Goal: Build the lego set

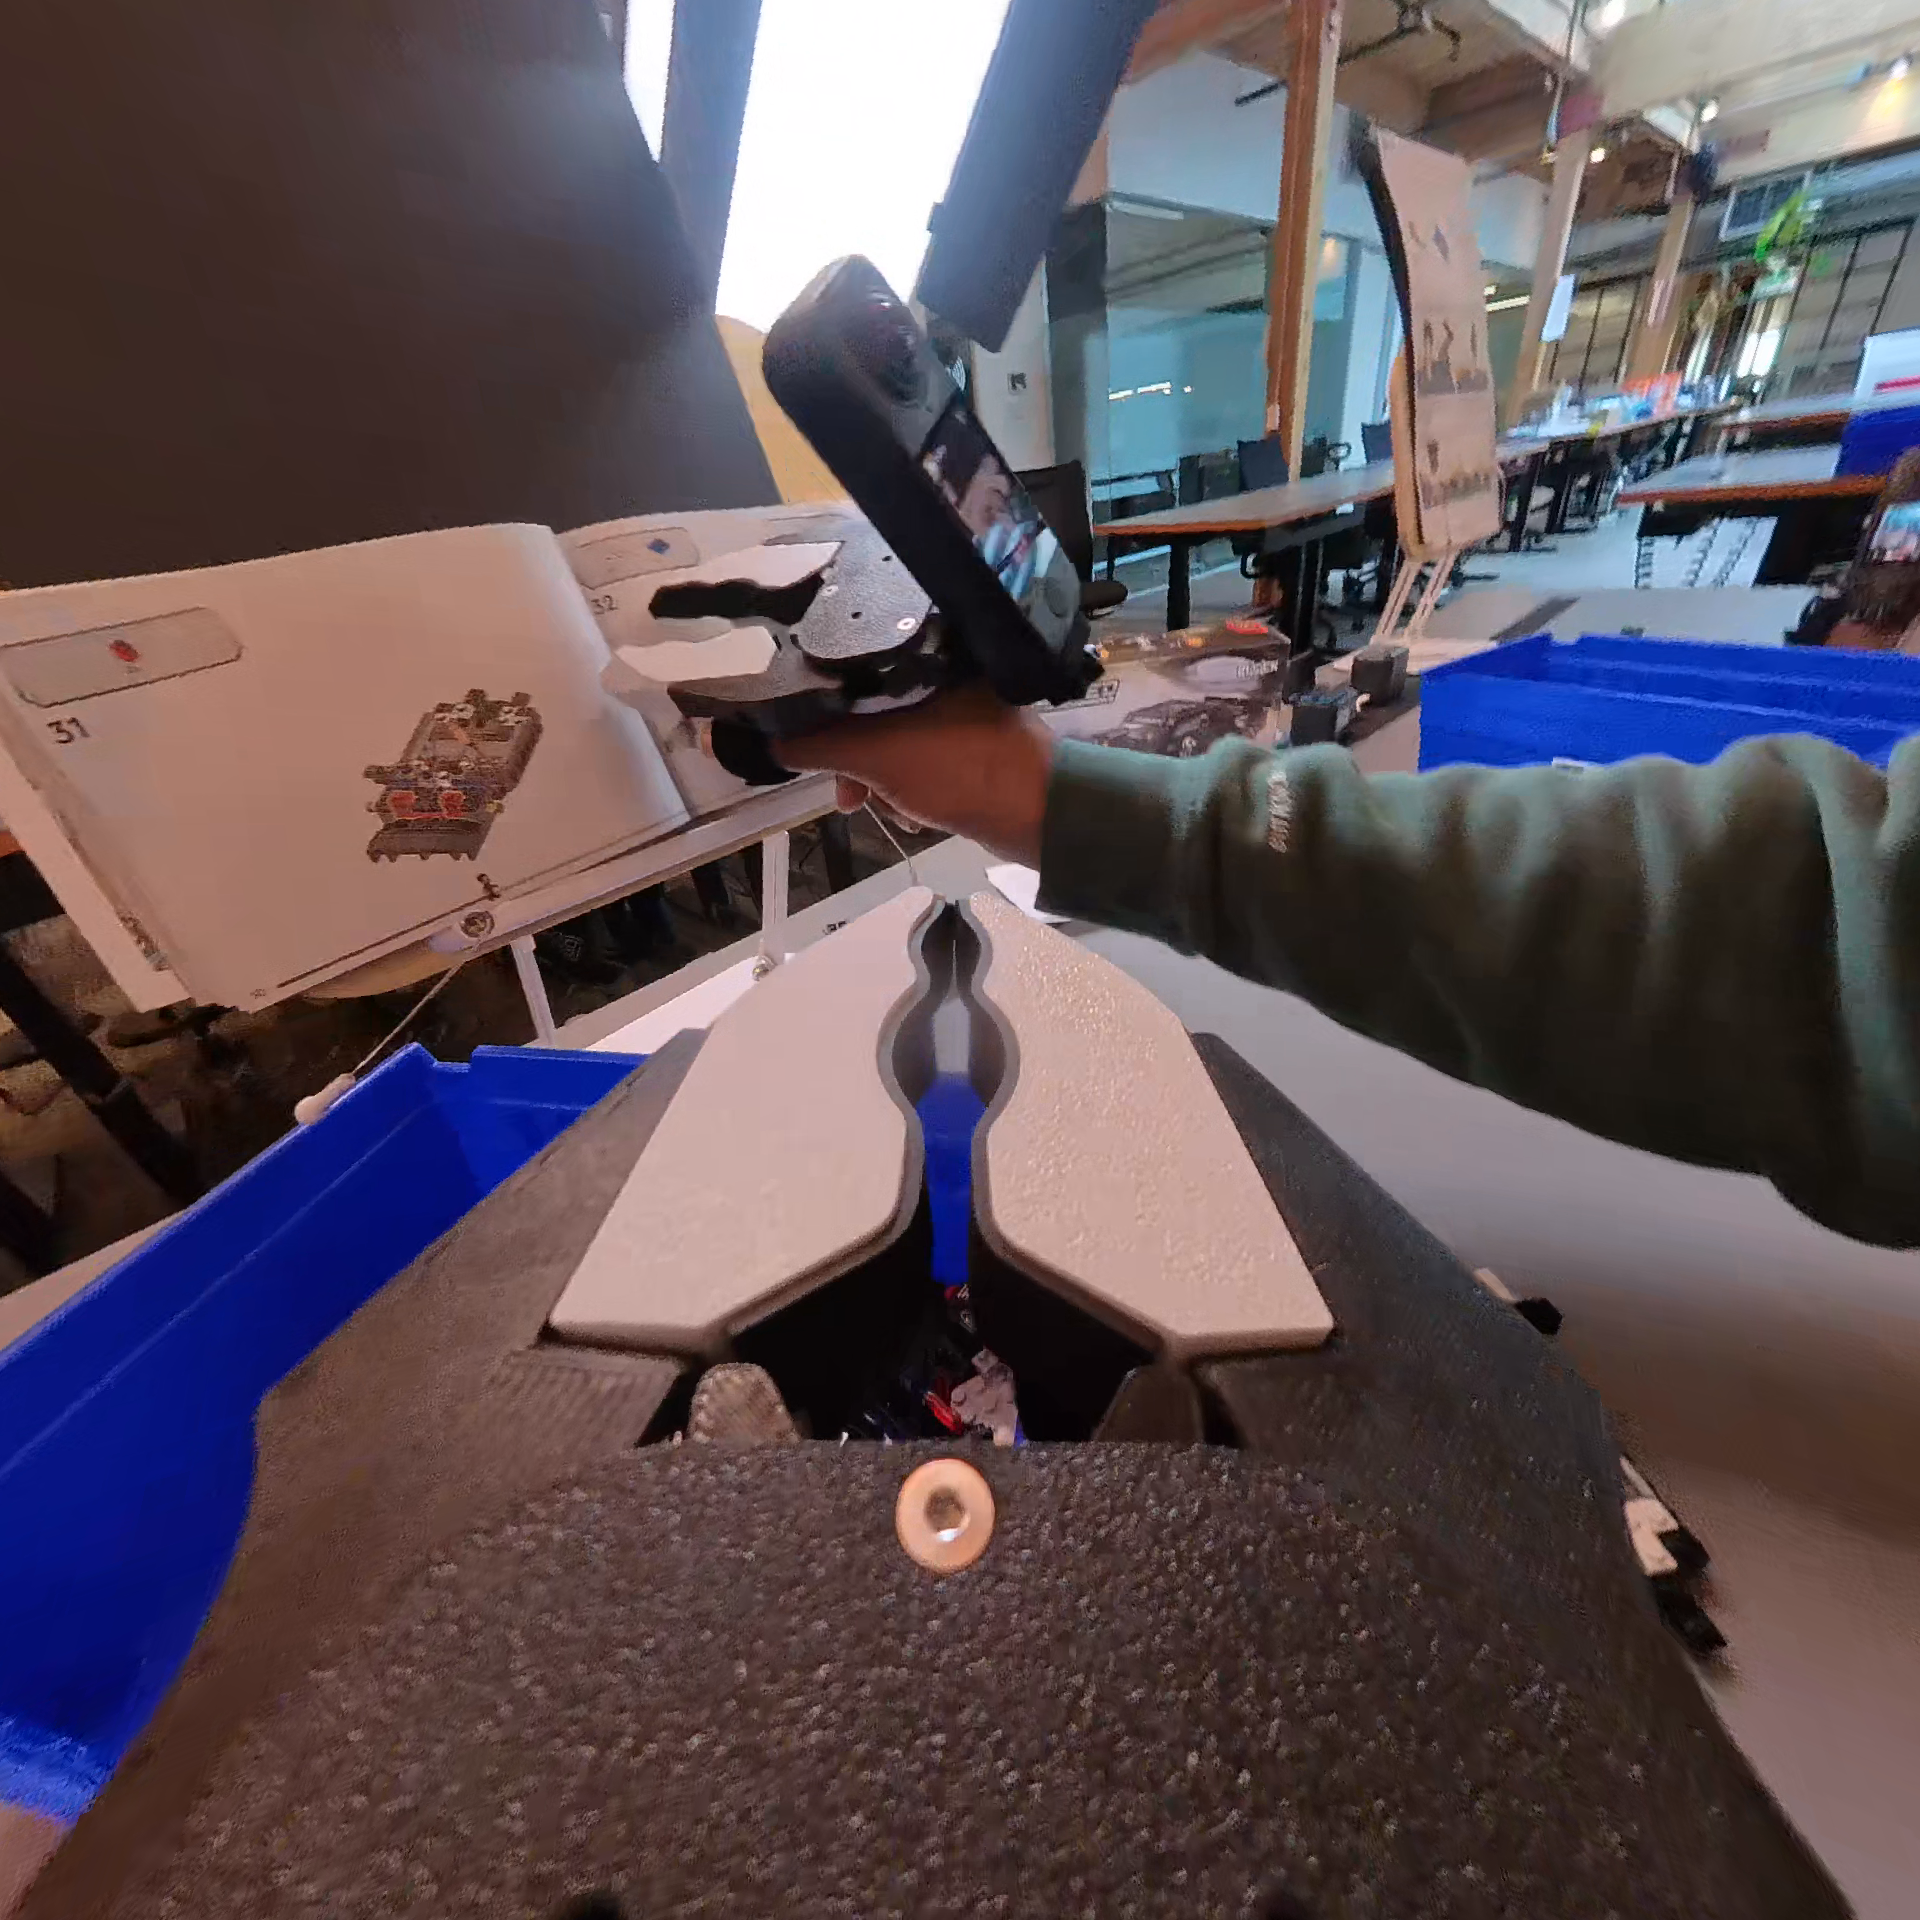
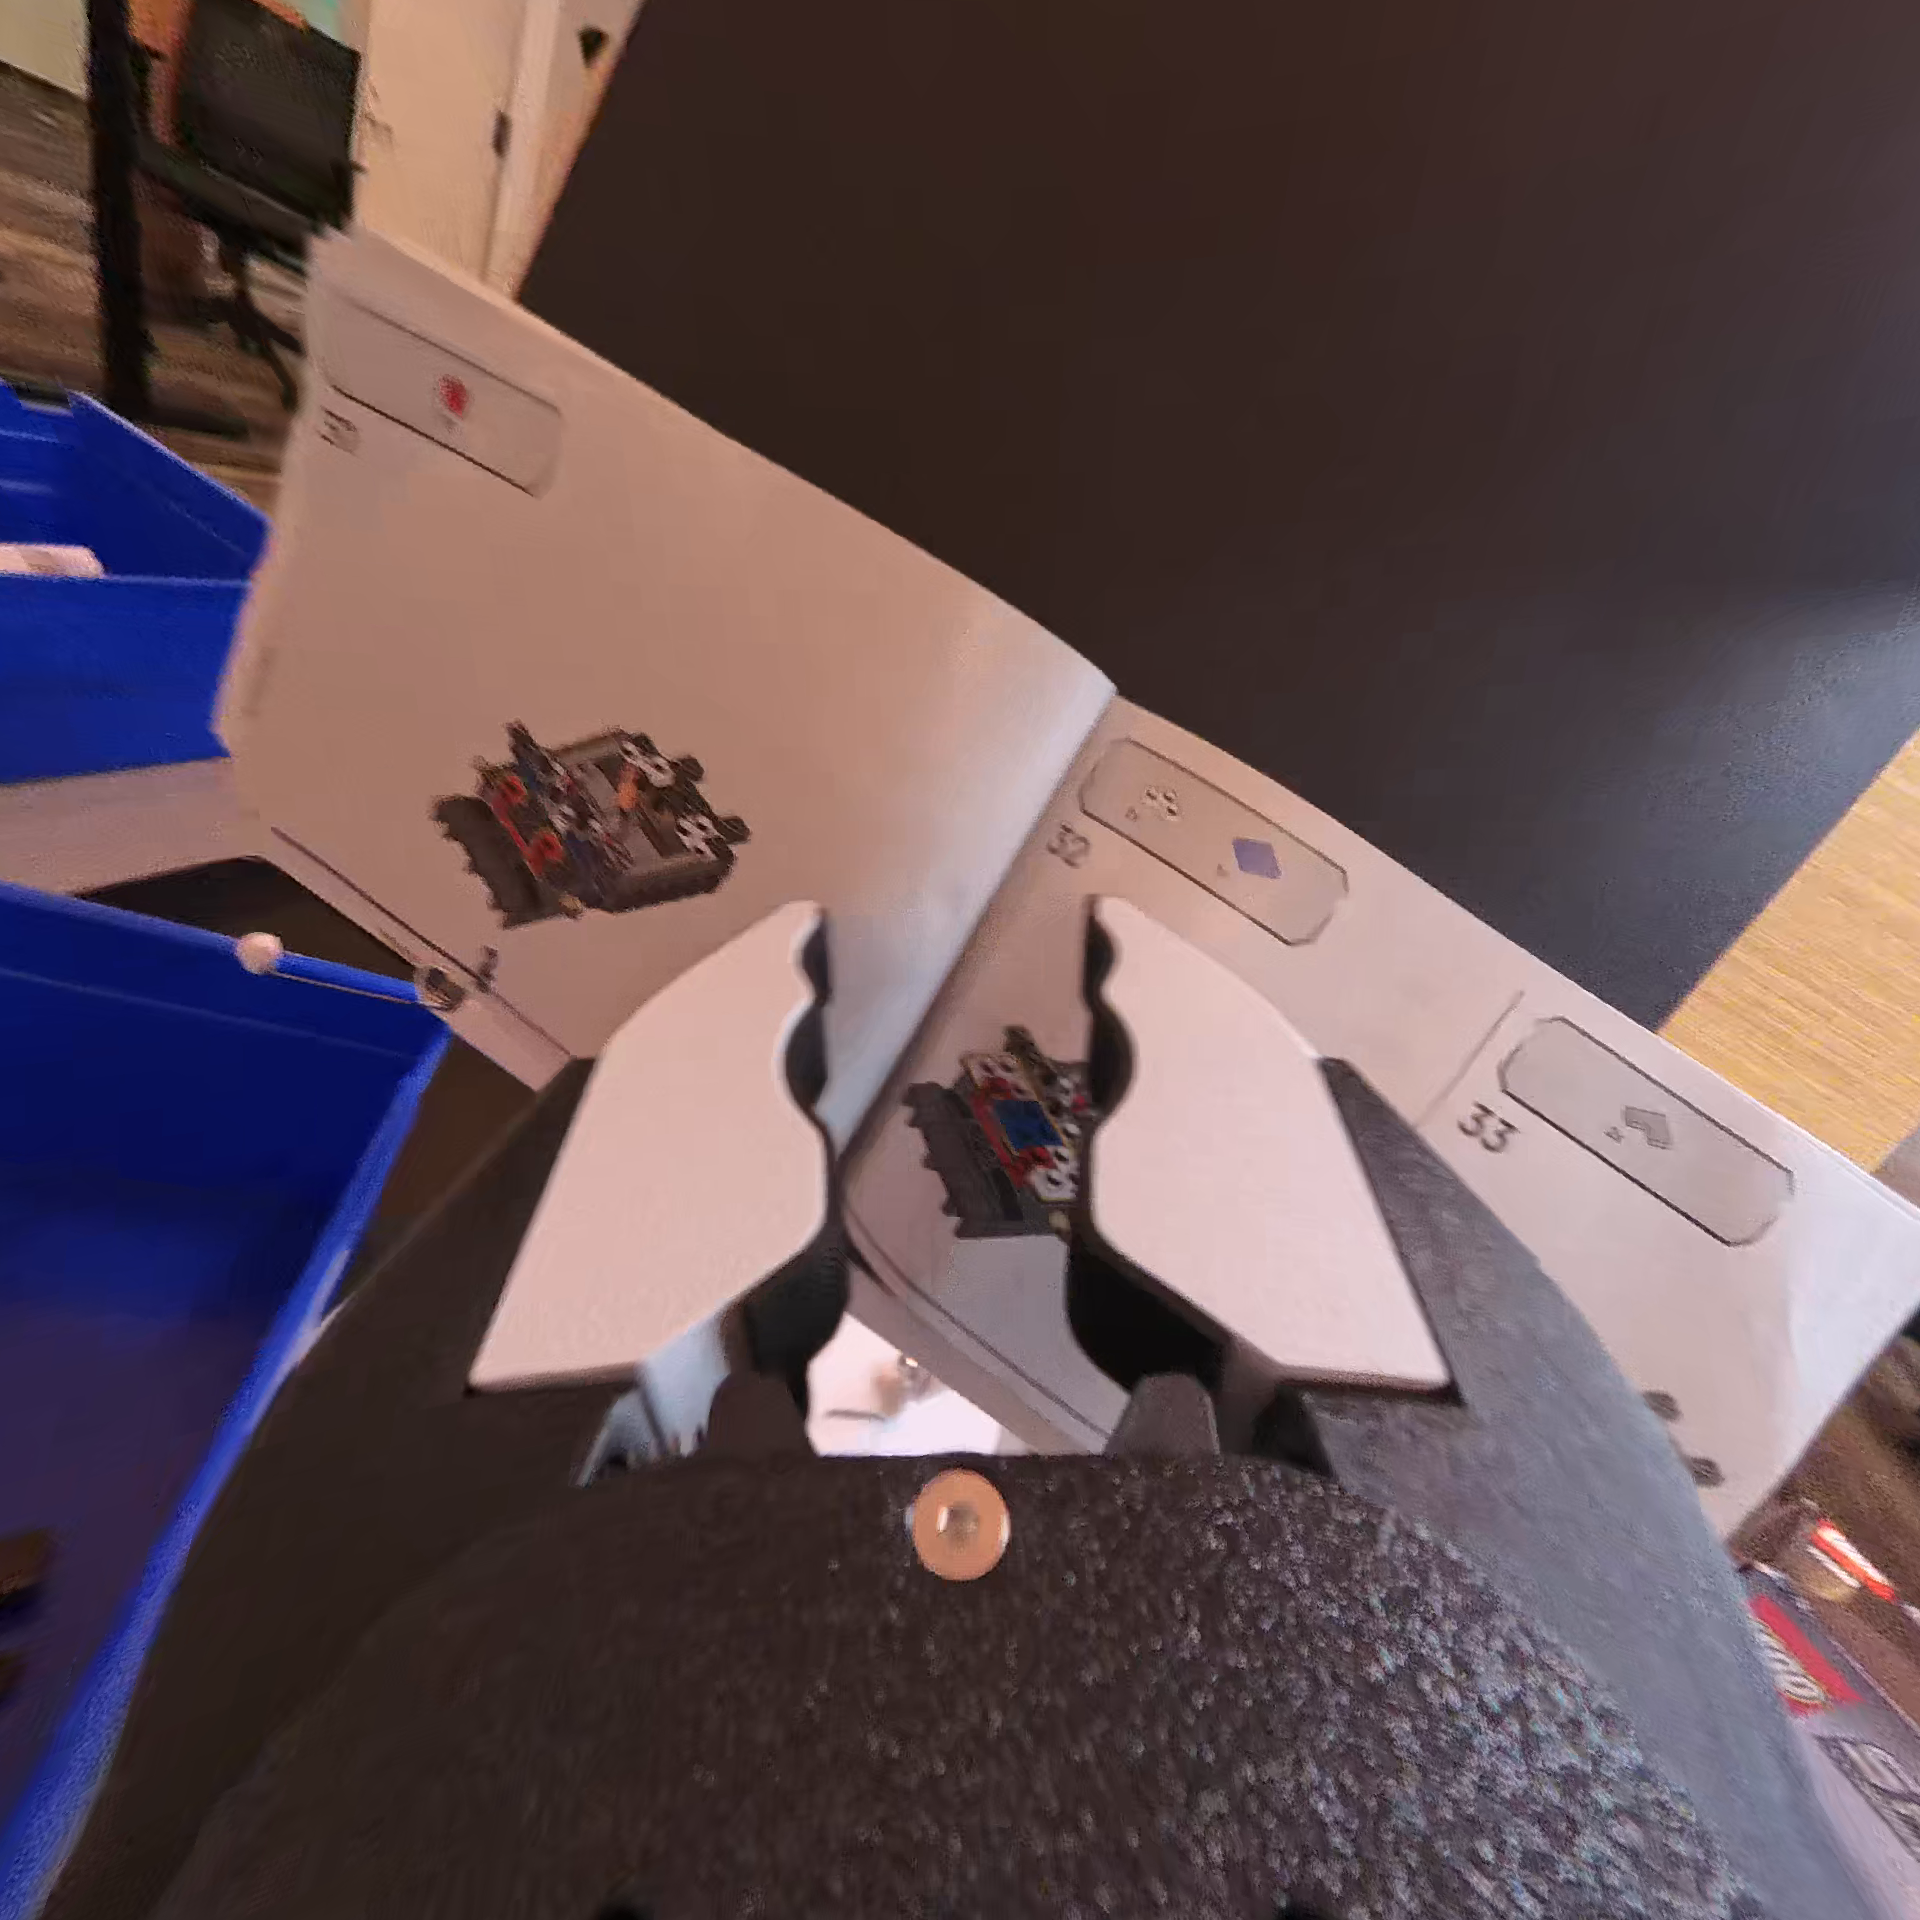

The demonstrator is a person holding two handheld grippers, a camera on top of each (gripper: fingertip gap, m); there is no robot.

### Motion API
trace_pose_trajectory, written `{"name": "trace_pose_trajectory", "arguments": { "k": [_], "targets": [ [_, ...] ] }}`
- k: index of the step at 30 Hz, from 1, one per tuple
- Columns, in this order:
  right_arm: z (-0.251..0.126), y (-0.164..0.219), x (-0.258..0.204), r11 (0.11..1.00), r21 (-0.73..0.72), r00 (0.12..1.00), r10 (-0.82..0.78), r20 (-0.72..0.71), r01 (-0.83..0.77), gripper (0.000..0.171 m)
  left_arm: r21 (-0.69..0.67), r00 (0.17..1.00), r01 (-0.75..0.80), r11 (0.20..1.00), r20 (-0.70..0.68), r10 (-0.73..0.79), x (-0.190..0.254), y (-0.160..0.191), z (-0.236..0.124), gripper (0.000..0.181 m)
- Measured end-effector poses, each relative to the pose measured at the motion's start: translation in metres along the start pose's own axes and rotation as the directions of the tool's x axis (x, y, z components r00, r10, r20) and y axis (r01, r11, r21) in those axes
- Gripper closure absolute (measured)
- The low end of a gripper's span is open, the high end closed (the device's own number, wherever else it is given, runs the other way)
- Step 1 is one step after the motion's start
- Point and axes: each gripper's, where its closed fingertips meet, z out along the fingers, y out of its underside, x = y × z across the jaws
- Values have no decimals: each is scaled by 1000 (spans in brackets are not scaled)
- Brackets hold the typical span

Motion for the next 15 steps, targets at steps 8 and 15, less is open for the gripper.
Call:
{"name": "trace_pose_trajectory", "arguments": {
  "k": [8,15],
  "targets": [
    [38,6,-10,979,-129,973,-175,-150,157,94,-20,1000,19,1000,24,-18,-4,5,-3,181],
    [22,1,1,999,8,1000,31,7,-31,142,-89,999,14,996,36,-11,-12,17,0,181]
  ]
}}
